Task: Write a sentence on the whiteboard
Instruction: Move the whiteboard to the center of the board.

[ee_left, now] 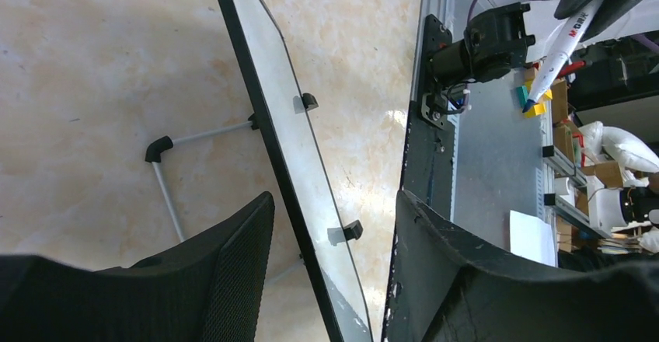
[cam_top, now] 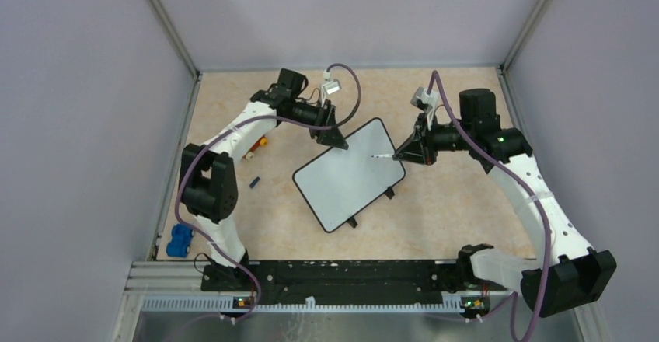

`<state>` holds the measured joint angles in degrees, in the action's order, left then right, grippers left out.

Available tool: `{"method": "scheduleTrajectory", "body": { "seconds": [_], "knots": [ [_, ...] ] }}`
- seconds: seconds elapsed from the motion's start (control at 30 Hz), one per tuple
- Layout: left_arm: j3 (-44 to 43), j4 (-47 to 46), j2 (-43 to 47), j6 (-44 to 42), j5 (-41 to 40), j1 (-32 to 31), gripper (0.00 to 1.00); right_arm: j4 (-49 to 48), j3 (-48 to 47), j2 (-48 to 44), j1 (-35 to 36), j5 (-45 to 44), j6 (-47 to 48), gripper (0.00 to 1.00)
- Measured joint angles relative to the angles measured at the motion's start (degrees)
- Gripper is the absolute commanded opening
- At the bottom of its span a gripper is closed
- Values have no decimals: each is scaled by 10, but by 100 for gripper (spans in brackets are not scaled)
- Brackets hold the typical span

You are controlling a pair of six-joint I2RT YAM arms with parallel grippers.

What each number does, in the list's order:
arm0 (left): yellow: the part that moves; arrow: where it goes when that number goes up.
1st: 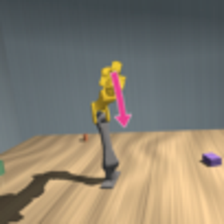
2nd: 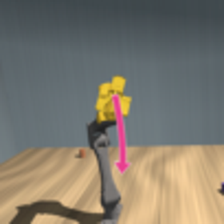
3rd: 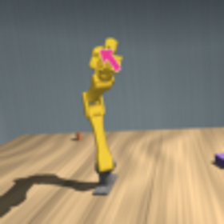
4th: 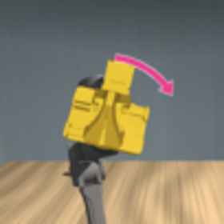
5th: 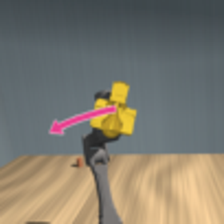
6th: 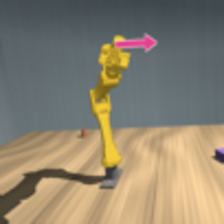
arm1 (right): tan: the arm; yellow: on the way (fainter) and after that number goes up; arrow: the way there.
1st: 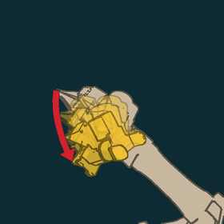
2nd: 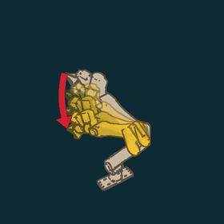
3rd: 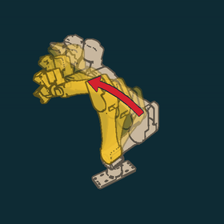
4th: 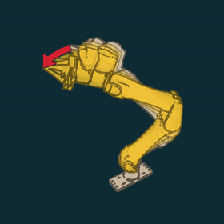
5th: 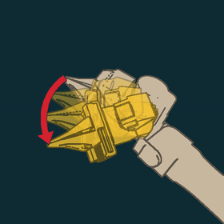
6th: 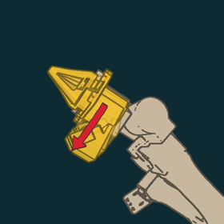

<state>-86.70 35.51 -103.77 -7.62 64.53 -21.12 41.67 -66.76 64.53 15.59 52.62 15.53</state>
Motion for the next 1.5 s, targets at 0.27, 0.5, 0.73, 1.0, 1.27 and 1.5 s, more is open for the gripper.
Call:
{"method": "scheduleTrajectory", "body": {
  "seconds": [0.27,0.5,0.73,1.0,1.27,1.5],
  "knots": [
    [-4,-4,-30,2,0,-19,46,2,0,0,0,5,0,0],
    [-11,-5,-42,-1,0,-28,29,2,0,0,0,5,0,0],
    [-16,-2,-51,-4,1,-34,21,4,0,0,0,10,0,0],
    [-42,15,-67,-14,7,-57,35,9,0,0,0,13,0,0],
    [-49,27,-70,-18,-1,-59,73,17,0,0,0,13,2,0],
    [-41,23,-17,-13,-28,-16,99,26,0,0,42,-17,4,0]
  ]
}}
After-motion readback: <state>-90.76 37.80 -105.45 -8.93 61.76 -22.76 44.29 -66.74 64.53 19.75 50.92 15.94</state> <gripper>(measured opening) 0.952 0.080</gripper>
